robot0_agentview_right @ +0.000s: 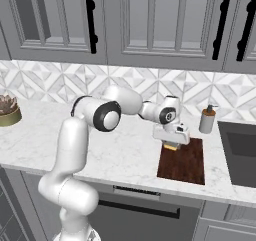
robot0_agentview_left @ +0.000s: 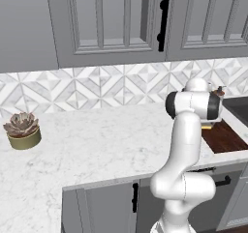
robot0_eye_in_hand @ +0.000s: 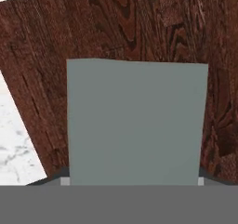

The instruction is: Pick up the sponge from the counter and clean the cutting board by briefly scrubbing or pressing down on the cutting board. Once finished, release the sponge.

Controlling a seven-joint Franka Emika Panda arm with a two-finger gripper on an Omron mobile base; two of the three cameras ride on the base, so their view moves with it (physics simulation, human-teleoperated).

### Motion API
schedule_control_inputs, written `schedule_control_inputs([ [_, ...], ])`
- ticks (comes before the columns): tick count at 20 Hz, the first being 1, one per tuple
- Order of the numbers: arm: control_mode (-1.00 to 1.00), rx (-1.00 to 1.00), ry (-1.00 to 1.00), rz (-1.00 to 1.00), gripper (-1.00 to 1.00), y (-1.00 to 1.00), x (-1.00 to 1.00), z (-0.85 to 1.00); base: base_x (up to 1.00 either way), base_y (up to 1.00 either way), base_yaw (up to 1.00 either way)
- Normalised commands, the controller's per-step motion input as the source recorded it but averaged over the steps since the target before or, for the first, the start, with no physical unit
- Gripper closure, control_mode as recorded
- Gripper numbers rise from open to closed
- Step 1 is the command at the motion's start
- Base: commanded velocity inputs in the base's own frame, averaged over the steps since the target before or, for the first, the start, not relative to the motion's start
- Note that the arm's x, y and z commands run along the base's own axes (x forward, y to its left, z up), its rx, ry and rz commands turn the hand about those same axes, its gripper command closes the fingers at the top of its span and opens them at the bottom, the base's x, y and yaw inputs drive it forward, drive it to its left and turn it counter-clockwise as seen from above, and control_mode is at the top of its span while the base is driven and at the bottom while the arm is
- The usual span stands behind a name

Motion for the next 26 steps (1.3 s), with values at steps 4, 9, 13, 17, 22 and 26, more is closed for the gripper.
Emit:
schedule_control_inputs([
  [4,-1.0,0.0,0.04,0.0,1.0,-0.18,-0.02,-0.41,0.0,0.0,0.0],
  [9,-1.0,0.0,0.0,-0.01,1.0,-0.62,-0.14,-0.21,0.0,0.0,0.0],
  [13,-1.0,0.0,0.0,-0.03,1.0,-0.55,0.0,-0.01,0.0,0.0,0.0],
  [17,-1.0,0.0,0.0,-0.1,1.0,-0.54,-0.02,0.0,0.0,0.0,0.0],
  [22,-1.0,0.0,0.0,-0.07,1.0,-0.58,-0.03,-0.24,0.0,0.0,0.0],
  [26,-1.0,0.0,0.0,-0.05,1.0,-0.66,-0.54,-0.35,0.0,0.0,0.0],
])
